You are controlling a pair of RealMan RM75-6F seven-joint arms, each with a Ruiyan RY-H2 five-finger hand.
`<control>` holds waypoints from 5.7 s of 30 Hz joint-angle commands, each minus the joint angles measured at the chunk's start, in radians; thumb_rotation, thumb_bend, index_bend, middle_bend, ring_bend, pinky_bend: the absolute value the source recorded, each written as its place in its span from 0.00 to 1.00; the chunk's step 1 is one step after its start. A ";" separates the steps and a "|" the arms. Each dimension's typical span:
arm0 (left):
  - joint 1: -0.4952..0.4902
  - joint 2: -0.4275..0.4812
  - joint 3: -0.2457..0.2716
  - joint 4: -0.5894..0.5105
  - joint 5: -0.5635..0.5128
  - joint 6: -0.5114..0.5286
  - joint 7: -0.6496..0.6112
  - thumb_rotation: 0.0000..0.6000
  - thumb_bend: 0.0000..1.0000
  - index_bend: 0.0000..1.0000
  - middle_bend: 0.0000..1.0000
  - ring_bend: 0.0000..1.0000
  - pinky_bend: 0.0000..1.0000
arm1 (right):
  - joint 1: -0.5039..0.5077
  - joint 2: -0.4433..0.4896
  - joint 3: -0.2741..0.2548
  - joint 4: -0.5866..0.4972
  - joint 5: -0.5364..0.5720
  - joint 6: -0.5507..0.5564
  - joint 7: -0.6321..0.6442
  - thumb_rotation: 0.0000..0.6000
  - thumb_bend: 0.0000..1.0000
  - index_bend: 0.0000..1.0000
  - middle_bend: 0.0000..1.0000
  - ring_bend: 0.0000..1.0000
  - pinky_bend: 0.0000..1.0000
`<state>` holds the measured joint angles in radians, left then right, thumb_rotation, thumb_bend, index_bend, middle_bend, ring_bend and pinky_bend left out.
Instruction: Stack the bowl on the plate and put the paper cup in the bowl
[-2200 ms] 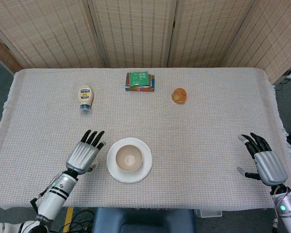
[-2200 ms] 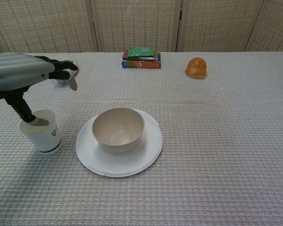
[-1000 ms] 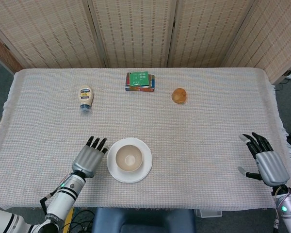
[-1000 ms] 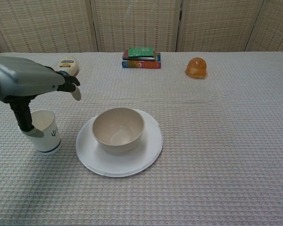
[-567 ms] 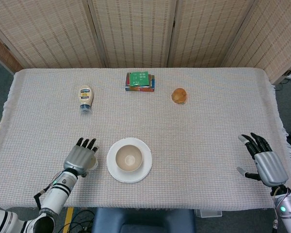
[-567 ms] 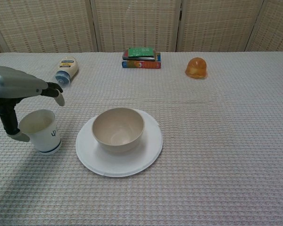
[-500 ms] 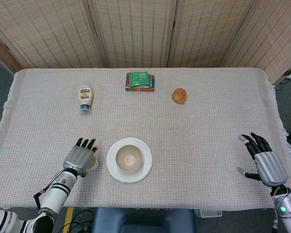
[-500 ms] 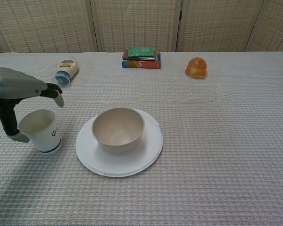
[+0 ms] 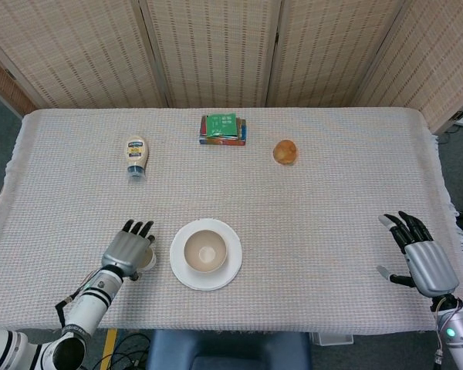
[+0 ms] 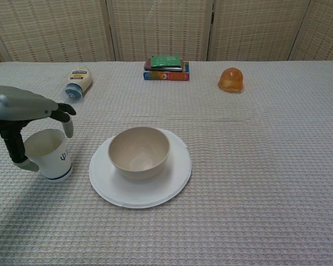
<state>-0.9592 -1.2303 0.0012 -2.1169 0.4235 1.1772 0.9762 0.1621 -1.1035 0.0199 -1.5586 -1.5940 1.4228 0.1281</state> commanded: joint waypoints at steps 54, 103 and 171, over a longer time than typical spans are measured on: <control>-0.277 -0.105 -0.161 -0.125 -0.168 0.282 0.313 1.00 0.22 0.46 0.03 0.00 0.06 | 0.016 -0.007 -0.001 0.006 -0.009 -0.011 0.008 1.00 0.17 0.09 0.11 0.01 0.08; -0.346 -0.275 -0.107 0.186 -0.153 -0.034 0.106 1.00 0.22 0.47 0.04 0.00 0.06 | 0.011 0.003 0.005 0.019 -0.008 0.012 0.052 1.00 0.17 0.09 0.11 0.01 0.08; 0.711 -0.023 0.163 0.621 0.987 0.551 -0.859 1.00 0.20 0.10 0.00 0.00 0.06 | -0.035 -0.114 0.049 -0.063 0.152 0.020 -0.359 1.00 0.17 0.09 0.11 0.01 0.08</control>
<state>-0.2678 -1.2637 0.1946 -1.4862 1.4443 1.7432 0.0946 0.1254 -1.2160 0.0699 -1.6212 -1.4422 1.4468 -0.2283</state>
